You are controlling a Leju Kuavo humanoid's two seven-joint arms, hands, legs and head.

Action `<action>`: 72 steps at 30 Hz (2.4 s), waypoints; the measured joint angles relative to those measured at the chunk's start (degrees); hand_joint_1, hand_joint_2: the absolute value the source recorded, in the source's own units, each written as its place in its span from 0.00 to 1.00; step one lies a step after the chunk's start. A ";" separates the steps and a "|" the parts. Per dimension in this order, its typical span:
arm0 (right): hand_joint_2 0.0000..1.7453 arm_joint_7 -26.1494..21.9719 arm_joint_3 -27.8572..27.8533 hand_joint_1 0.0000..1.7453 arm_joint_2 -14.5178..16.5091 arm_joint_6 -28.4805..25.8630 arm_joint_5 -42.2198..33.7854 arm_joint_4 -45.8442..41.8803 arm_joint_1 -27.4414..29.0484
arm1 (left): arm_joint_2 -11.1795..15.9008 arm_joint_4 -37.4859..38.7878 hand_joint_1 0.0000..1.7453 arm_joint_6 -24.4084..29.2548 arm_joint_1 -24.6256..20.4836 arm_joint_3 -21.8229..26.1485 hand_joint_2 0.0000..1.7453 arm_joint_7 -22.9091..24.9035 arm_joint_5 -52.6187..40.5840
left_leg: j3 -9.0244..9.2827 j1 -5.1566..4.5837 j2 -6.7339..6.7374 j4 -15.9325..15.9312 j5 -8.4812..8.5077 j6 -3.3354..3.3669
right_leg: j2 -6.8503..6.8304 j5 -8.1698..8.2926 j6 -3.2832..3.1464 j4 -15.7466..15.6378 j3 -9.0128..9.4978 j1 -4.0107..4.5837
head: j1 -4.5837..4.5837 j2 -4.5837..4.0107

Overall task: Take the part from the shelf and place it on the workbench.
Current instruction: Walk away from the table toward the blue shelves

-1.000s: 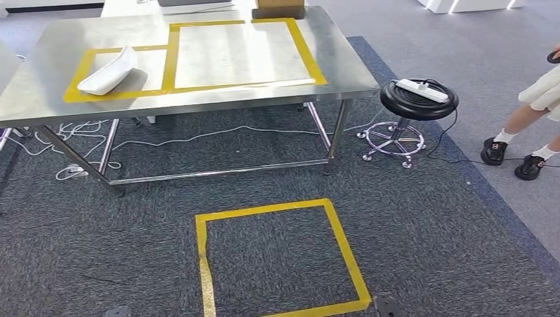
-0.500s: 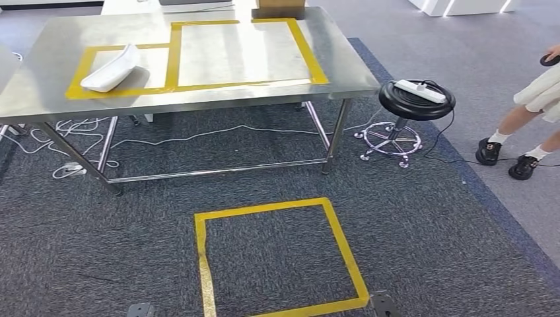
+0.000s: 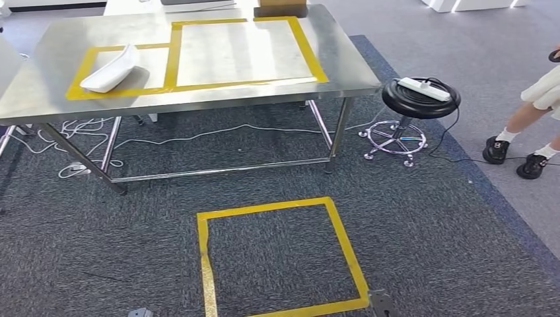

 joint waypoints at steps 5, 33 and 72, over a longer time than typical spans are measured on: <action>0.00 0.05 0.07 0.00 -0.05 -0.20 0.13 0.00 -0.18 | 0.14 0.05 0.00 -0.56 0.04 0.08 1.00 -0.22 -1.15 | -5.84 0.10 0.09 11.95 -6.70 -1.03 | -0.23 0.69 -1.44 -0.78 -0.24 -0.15 | -0.46 -0.01; 0.00 -1.14 -0.02 0.00 -0.16 0.21 -0.54 0.11 -0.03 | 0.74 0.08 0.00 0.91 0.21 -0.62 1.00 -6.54 -3.55 | -0.72 0.07 0.14 0.47 -0.57 -0.74 | -0.09 1.53 -1.08 -3.51 1.72 -0.03 | -0.12 -0.01; 0.00 -2.95 -0.16 0.00 -0.21 0.46 -1.01 0.15 0.18 | 0.76 0.10 0.00 2.61 -0.13 -1.56 1.00 -8.51 -4.24 | -0.69 0.27 0.14 1.26 0.97 -0.94 | -0.14 1.73 -0.64 -4.33 2.59 0.01 | -0.67 -0.01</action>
